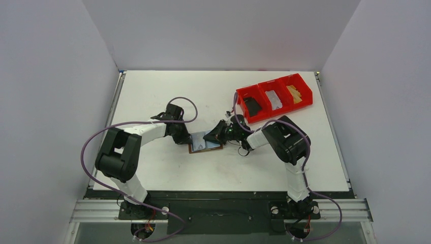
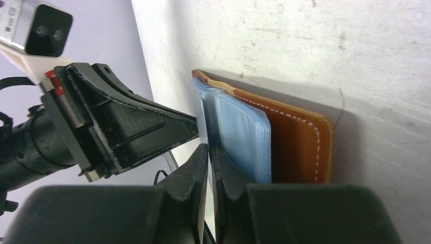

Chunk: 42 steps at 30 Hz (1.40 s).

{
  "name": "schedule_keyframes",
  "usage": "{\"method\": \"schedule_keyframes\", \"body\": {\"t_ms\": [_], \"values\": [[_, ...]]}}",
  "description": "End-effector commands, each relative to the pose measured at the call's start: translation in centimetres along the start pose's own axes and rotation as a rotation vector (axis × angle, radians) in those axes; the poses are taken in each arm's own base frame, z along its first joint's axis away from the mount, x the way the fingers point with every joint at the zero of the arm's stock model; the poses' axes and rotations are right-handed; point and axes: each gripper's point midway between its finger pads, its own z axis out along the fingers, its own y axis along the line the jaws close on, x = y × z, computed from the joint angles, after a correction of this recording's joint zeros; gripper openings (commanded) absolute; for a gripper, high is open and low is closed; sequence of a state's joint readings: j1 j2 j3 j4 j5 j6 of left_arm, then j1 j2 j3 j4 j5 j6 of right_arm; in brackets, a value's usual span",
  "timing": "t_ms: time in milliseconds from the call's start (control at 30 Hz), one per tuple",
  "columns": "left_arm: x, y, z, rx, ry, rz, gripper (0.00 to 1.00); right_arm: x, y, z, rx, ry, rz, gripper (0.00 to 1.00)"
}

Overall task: Take the credit cards out of the card holder
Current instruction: Remove the credit card from the card holder.

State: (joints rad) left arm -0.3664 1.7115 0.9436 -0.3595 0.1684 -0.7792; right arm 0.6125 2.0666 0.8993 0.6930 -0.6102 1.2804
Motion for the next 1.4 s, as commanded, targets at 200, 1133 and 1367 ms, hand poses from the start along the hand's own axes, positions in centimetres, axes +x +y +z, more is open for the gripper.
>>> {"method": "schedule_keyframes", "body": {"t_ms": [200, 1133, 1367], "values": [[2.2, 4.5, 1.9, -0.163, 0.064, 0.004, 0.0, 0.0, -0.2, 0.4, 0.037, -0.002, -0.094, 0.0], [2.6, 5.2, 2.2, -0.173, 0.078, -0.01, 0.0, -2.6, -3.5, -3.5, 0.2, -0.08, -0.159, 0.0], [2.4, 4.9, 2.1, -0.162, 0.071, -0.007, 0.0, -2.9, -3.5, -4.5, 0.218, -0.087, -0.178, 0.0]]}}
